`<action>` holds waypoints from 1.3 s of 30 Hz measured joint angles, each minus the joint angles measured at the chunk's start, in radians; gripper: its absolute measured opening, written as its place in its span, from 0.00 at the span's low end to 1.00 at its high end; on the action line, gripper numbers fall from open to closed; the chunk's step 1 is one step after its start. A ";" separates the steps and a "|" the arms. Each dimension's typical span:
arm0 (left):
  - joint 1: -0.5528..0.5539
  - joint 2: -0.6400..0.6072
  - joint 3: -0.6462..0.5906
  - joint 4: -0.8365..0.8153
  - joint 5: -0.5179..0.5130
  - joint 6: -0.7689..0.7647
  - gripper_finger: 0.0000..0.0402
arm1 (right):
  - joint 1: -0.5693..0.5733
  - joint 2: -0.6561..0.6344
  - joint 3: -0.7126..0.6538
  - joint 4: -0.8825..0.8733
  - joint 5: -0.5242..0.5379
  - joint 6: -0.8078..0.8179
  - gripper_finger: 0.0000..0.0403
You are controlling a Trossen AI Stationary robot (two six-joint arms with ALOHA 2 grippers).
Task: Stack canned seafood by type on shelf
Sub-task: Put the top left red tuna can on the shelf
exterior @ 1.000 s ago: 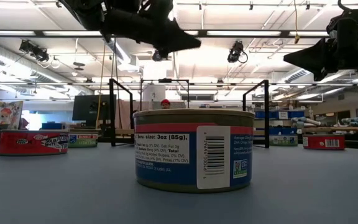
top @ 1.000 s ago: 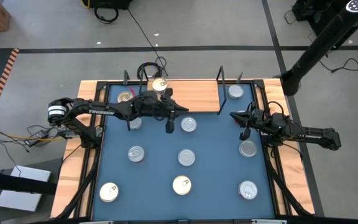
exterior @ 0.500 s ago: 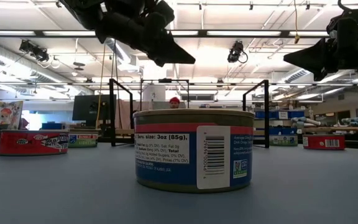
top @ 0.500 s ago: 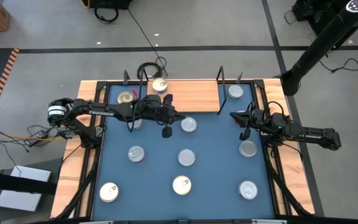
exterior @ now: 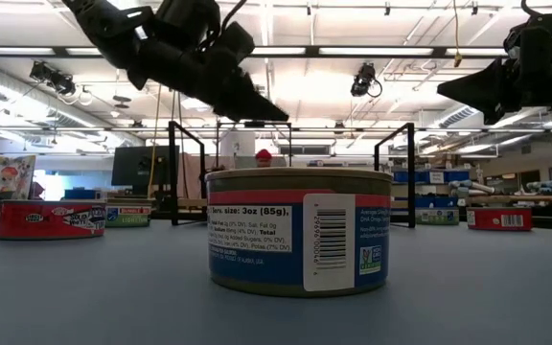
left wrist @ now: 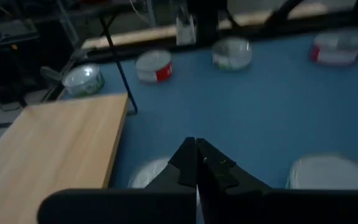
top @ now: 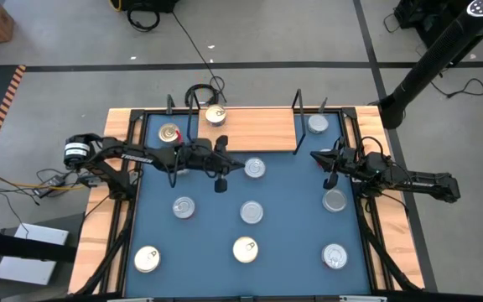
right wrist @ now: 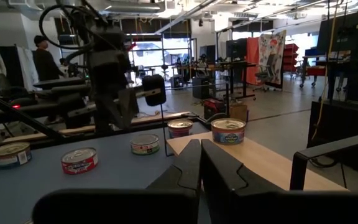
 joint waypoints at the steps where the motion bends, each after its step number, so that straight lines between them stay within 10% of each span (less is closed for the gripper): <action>1: -0.002 0.000 -0.004 -0.008 -0.007 0.002 0.00 | 0.000 0.000 0.000 0.000 0.000 0.000 0.06; 26: -0.001 0.000 -0.012 0.038 0.027 -0.020 0.00 | -0.001 0.000 0.000 0.003 0.000 0.000 0.06; 39: 0.019 0.000 -0.344 0.583 -0.028 -0.083 0.00 | -0.001 0.000 0.000 0.011 0.000 0.000 0.06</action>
